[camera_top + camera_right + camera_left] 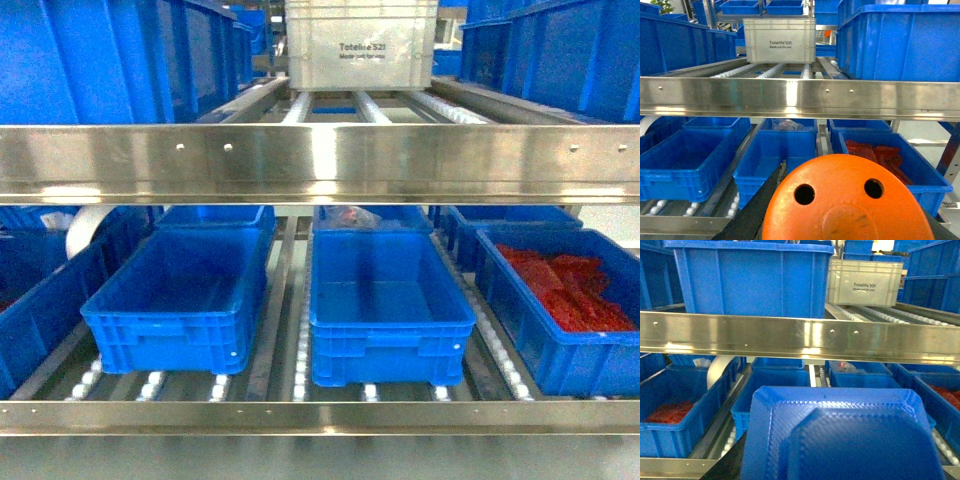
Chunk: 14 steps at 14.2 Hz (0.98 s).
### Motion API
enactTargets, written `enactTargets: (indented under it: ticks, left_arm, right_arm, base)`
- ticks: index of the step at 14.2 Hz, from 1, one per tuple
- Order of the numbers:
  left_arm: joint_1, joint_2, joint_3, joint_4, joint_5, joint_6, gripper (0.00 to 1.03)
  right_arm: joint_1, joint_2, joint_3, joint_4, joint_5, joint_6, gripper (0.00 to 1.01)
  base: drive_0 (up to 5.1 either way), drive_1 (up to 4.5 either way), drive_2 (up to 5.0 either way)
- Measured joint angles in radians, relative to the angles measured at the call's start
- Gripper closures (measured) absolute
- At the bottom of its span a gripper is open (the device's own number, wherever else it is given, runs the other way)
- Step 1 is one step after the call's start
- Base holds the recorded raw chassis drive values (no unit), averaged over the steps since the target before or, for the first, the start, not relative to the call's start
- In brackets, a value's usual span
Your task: Sort blue parts and orange caps into right shelf containers
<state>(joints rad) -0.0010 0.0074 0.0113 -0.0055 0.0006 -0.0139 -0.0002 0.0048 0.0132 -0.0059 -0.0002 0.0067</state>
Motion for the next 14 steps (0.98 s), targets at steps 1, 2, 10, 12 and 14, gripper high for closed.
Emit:
enactTargets:
  ticks: [1,2,10,12,14]
  left_arm:
    - [0.000,0.000,0.000,-0.002,-0.001,0.000,0.62]
    - [0.000,0.000,0.000,-0.001,0.000,0.000,0.62]
    - [0.000,0.000,0.000,0.000,-0.004,0.000,0.62]
    - [0.000,0.000,0.000,0.000,-0.003,0.000,0.62]
    - [0.000,0.000,0.000,0.000,-0.003,0.000,0.62]
  right_arm:
    - [0.000,0.000,0.000,-0.001,0.000,0.000,0.58]
    - [0.000,0.000,0.000,-0.002,0.000,0.000,0.58]
    - [0.000,0.000,0.000,-0.001,-0.003,0.000,0.58]
    - [0.000,0.000,0.000,-0.001,-0.003,0.000,0.58]
    - [0.000,0.000,0.000,0.000,-0.003,0.000,0.58]
  base:
    - [-4.9,2.53,2.5]
    - [-4.9,2.50,2.5]
    - [-2.4,1.41,1.0]
    - [0.0,0.00,0.0]
    - [0.0,0.00,0.0]
